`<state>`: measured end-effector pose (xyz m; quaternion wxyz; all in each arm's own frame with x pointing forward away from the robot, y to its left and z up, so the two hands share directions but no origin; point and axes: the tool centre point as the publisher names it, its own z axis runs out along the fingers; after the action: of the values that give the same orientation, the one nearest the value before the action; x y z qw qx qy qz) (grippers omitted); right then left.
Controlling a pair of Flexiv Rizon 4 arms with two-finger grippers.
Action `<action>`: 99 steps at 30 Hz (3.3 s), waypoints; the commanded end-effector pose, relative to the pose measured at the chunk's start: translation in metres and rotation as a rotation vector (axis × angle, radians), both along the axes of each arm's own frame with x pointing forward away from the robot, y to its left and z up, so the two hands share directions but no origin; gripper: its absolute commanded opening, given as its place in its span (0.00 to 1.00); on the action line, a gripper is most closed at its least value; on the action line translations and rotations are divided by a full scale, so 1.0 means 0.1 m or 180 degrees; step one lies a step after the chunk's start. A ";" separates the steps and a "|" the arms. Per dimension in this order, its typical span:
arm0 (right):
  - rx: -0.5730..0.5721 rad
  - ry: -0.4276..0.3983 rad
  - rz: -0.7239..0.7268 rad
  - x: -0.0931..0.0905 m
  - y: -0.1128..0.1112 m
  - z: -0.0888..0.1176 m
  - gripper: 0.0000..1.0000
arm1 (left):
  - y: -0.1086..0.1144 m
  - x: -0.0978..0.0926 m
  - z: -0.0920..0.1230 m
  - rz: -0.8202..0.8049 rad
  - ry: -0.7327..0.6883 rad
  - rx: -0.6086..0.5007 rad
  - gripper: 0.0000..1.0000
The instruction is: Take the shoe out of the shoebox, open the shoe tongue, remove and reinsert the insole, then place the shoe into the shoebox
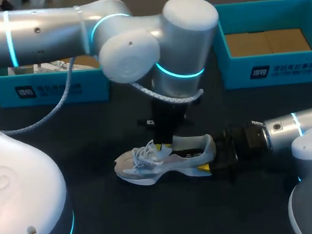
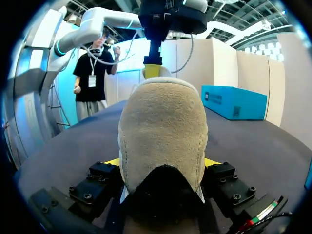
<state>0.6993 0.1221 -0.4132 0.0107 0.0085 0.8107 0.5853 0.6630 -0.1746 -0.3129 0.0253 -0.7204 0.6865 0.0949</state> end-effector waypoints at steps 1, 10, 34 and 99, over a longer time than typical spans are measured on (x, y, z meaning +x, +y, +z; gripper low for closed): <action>-0.0007 -0.0002 -0.0004 0.00 0.02 -0.02 0.00 | 0.21 0.05 0.02 0.0086 0.0016 -0.0897 0.00; -0.0007 -0.0002 -0.0004 0.00 0.02 -0.02 0.00 | 0.52 0.13 0.04 0.0000 0.0095 -0.1672 0.00; -0.0007 -0.0002 -0.0004 0.00 0.02 -0.02 0.00 | 0.76 0.12 -0.63 -0.0064 0.0503 -0.1367 0.11; -0.0007 -0.0002 -0.0004 0.00 0.02 -0.02 0.00 | 0.02 0.01 1.36 -0.3872 -0.0214 -0.0629 0.00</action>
<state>0.6994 0.1221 -0.4134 0.0107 0.0086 0.8107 0.5853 0.6633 -0.1688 -0.1773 0.0293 -0.2001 0.9789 -0.0302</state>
